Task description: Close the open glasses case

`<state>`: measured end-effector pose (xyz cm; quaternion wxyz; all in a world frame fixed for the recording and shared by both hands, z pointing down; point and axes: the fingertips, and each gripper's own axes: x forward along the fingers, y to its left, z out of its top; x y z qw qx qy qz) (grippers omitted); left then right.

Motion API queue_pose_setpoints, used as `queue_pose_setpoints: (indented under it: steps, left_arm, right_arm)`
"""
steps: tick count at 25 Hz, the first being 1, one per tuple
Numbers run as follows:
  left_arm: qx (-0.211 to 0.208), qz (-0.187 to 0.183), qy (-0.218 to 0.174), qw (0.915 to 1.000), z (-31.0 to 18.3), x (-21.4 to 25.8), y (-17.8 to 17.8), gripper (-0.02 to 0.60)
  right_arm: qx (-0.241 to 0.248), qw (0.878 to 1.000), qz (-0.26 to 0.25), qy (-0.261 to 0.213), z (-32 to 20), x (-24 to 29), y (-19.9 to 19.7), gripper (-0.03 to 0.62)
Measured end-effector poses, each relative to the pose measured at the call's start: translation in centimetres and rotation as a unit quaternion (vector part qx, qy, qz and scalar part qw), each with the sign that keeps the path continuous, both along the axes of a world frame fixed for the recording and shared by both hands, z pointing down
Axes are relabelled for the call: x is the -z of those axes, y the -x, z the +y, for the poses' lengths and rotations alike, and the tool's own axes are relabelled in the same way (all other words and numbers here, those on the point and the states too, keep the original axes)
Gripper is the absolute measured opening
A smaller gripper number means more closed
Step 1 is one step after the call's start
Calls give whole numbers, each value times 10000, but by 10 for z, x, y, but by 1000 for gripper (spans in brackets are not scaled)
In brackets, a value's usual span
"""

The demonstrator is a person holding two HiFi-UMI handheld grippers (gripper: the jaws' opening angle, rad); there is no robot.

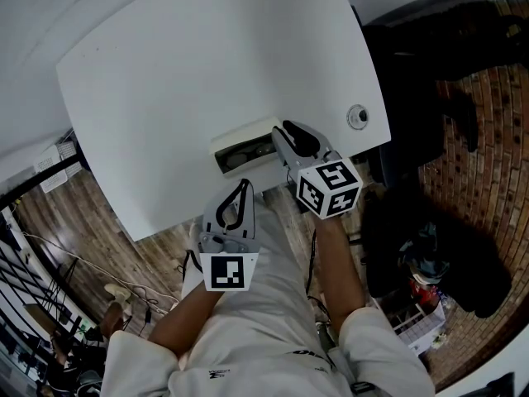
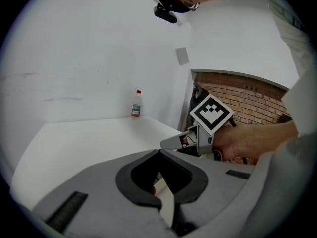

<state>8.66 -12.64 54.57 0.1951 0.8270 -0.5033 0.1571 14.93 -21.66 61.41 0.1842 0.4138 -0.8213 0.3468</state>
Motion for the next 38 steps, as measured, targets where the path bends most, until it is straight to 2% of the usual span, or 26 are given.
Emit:
queue_pose_setpoints:
  steps: [9, 14, 20, 24, 28, 32, 35, 38]
  left_arm:
    - [38, -25, 50, 10000, 0, -1, 3, -2]
    - [154, 68, 75, 9998, 1, -1, 6, -2]
    - [69, 25, 5, 10000, 2, 4, 6, -2]
    - [11, -9, -92, 10000, 1, 8, 5, -2]
    - [165, 171, -8, 9997, 2, 9, 6, -2]
    - [-82, -28, -119, 9999, 3, 10, 7, -2]
    - [-46, -5, -20, 10000, 5, 9, 9, -2]
    - [-9, 18, -103, 9999, 3, 12, 11, -2]
  right_arm:
    - [-217, 9996, -44, 167, -1, -3, -1, 77]
    - [-716, 9943, -618, 498, 2, -6, -4, 78]
    - [-929, 9908, -772, 604, 5, -6, -7, 74]
    - [-969, 9902, -775, 647, 7, -6, -8, 72]
    - [-1000, 9900, -751, 656, 9, -5, -8, 72]
    - [-1004, 9900, -724, 671, 10, -6, -7, 72]
    - [-1011, 9900, -700, 685, 11, -6, -7, 72]
    - [-1026, 9896, -715, 707, 12, -6, -7, 72]
